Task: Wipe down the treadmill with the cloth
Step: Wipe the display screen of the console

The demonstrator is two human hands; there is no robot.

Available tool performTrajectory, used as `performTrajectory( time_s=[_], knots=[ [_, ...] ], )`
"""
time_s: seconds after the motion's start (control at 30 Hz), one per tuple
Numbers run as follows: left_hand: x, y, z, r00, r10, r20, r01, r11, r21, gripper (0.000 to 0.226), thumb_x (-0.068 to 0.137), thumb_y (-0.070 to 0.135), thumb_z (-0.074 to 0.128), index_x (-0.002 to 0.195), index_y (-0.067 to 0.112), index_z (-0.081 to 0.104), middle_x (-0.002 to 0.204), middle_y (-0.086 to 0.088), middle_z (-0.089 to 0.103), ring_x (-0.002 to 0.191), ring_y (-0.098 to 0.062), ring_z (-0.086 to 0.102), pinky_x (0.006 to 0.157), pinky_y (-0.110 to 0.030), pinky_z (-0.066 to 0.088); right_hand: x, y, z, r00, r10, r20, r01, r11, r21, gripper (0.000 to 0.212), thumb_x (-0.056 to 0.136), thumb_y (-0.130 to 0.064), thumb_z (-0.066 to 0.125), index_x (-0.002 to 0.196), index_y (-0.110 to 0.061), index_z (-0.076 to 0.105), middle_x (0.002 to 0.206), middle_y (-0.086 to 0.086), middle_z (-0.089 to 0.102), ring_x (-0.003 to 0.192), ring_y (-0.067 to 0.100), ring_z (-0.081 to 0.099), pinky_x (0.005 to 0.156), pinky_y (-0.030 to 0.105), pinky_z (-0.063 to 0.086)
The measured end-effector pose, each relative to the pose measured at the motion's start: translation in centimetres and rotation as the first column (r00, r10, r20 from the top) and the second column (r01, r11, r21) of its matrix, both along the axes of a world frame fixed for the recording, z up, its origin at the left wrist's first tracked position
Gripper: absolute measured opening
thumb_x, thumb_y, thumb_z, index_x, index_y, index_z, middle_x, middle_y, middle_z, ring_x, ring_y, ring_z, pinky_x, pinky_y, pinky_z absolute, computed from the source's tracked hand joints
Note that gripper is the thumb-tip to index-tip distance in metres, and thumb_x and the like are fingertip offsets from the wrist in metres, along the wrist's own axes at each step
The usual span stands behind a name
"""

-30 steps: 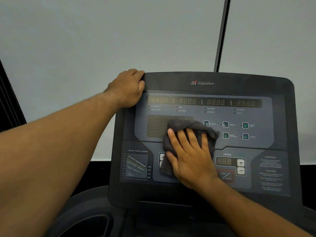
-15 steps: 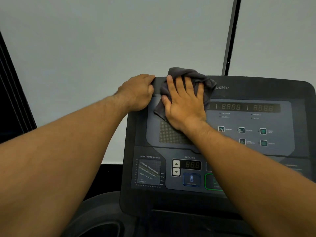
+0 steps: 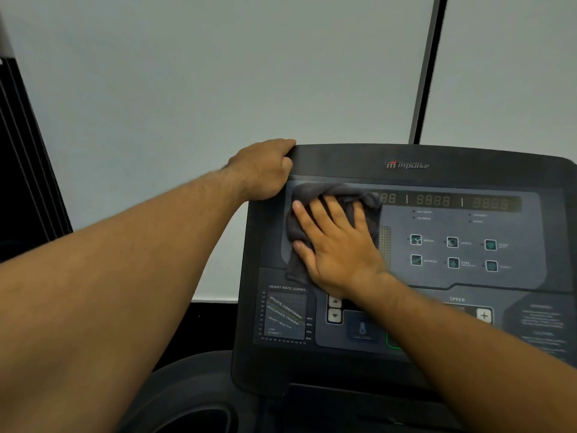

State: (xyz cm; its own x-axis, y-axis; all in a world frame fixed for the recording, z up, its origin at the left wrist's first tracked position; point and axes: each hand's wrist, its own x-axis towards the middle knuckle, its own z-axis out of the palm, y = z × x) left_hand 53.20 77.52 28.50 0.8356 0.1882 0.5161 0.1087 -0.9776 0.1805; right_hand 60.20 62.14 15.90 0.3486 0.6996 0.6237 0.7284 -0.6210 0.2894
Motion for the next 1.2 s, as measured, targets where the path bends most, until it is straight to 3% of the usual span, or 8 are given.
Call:
performTrajectory(
  time_s=[0.17, 0.3, 0.53, 0.67, 0.8, 0.9, 1.0, 1.2],
  knots=[
    [-0.9, 0.7, -0.2, 0.998, -0.042, 0.041, 0.046, 0.994, -0.101, 0.05, 0.101, 0.016, 0.031, 0.15, 0.019, 0.033, 0.154, -0.004, 0.039, 0.139, -0.022, 0.036, 0.11, -0.027, 0.027, 0.9, 4.4, 4.6, 0.999, -0.032, 0.003, 0.031, 0.992, 0.122, 0.063, 0.098, -0.051, 0.024, 0.155, -0.024, 0.014, 0.161, 0.002, 0.017, 0.148, 0.025, 0.01, 0.115, 0.058, 0.002],
    [-2.4, 2.4, -1.5, 0.975, -0.004, 0.221, 0.052, 0.976, -0.212, 0.05, 0.102, 0.014, 0.03, 0.152, 0.016, 0.031, 0.157, -0.002, 0.034, 0.143, -0.016, 0.03, 0.109, -0.02, 0.021, 1.2, 7.2, 6.8, 0.991, -0.1, -0.084, 0.119, 0.957, 0.264, 0.064, 0.099, -0.051, 0.019, 0.155, -0.024, 0.004, 0.163, 0.0, 0.006, 0.149, 0.022, 0.0, 0.116, 0.055, -0.005],
    [-3.6, 3.3, -1.7, 0.98, 0.053, 0.192, 0.012, 0.946, -0.323, 0.05, 0.102, 0.019, 0.031, 0.152, 0.016, 0.03, 0.158, 0.0, 0.032, 0.145, -0.015, 0.027, 0.114, -0.024, 0.019, -2.7, 8.2, 1.9, 0.996, -0.067, -0.065, 0.083, 0.957, 0.277, 0.066, 0.097, -0.05, 0.026, 0.155, -0.02, 0.014, 0.16, 0.005, 0.02, 0.147, 0.026, 0.013, 0.115, 0.055, -0.001],
    [-3.6, 1.8, -2.4, 0.987, 0.009, 0.163, 0.034, 0.964, -0.262, 0.042, 0.102, 0.014, 0.031, 0.141, 0.012, 0.046, 0.143, -0.005, 0.051, 0.129, -0.022, 0.046, 0.096, -0.019, 0.032, -5.7, 7.5, -2.7, 0.995, 0.104, -0.008, -0.103, 0.992, 0.066, 0.065, 0.097, -0.05, 0.032, 0.154, -0.02, 0.023, 0.158, 0.005, 0.027, 0.145, 0.027, 0.019, 0.115, 0.054, 0.002],
    [-4.2, 1.6, -2.7, 0.984, -0.014, 0.18, 0.057, 0.97, -0.235, 0.037, 0.1, 0.012, 0.031, 0.127, 0.014, 0.056, 0.123, -0.005, 0.062, 0.109, -0.02, 0.055, 0.08, -0.021, 0.037, -3.0, 6.0, -0.8, 0.97, 0.225, 0.089, -0.209, 0.964, -0.164, 0.063, 0.095, -0.052, 0.034, 0.15, -0.022, 0.033, 0.154, 0.005, 0.035, 0.143, 0.027, 0.026, 0.113, 0.056, 0.017],
    [-5.8, 2.3, -2.9, 0.984, 0.059, 0.171, -0.02, 0.975, -0.221, 0.044, 0.102, 0.015, 0.031, 0.144, 0.013, 0.043, 0.149, -0.005, 0.046, 0.135, -0.019, 0.041, 0.105, -0.022, 0.03, 0.0, 5.4, 3.5, 0.999, 0.022, 0.03, -0.023, 0.999, 0.043, 0.065, 0.095, -0.052, 0.029, 0.154, -0.024, 0.021, 0.157, 0.004, 0.028, 0.146, 0.026, 0.019, 0.113, 0.055, 0.013],
    [-7.3, 3.4, -3.7, 0.991, 0.084, 0.108, -0.063, 0.98, -0.189, 0.047, 0.105, 0.022, 0.028, 0.152, 0.017, 0.03, 0.158, 0.0, 0.032, 0.144, -0.018, 0.029, 0.112, -0.025, 0.021, 0.4, 5.8, 4.8, 0.988, -0.124, -0.095, 0.144, 0.961, 0.237, 0.065, 0.099, -0.05, 0.022, 0.155, -0.023, 0.008, 0.162, 0.003, 0.013, 0.149, 0.024, 0.006, 0.116, 0.055, -0.001],
    [-7.2, 3.3, -5.7, 0.989, 0.099, 0.108, -0.07, 0.969, -0.238, 0.047, 0.104, 0.021, 0.031, 0.151, 0.015, 0.034, 0.157, -0.001, 0.034, 0.143, -0.018, 0.03, 0.112, -0.024, 0.021, -5.5, 7.0, -3.3, 0.999, -0.005, -0.043, 0.013, 0.978, 0.208, 0.066, 0.096, -0.049, 0.032, 0.153, -0.018, 0.022, 0.157, 0.006, 0.029, 0.144, 0.028, 0.021, 0.115, 0.053, 0.002]
  ],
)
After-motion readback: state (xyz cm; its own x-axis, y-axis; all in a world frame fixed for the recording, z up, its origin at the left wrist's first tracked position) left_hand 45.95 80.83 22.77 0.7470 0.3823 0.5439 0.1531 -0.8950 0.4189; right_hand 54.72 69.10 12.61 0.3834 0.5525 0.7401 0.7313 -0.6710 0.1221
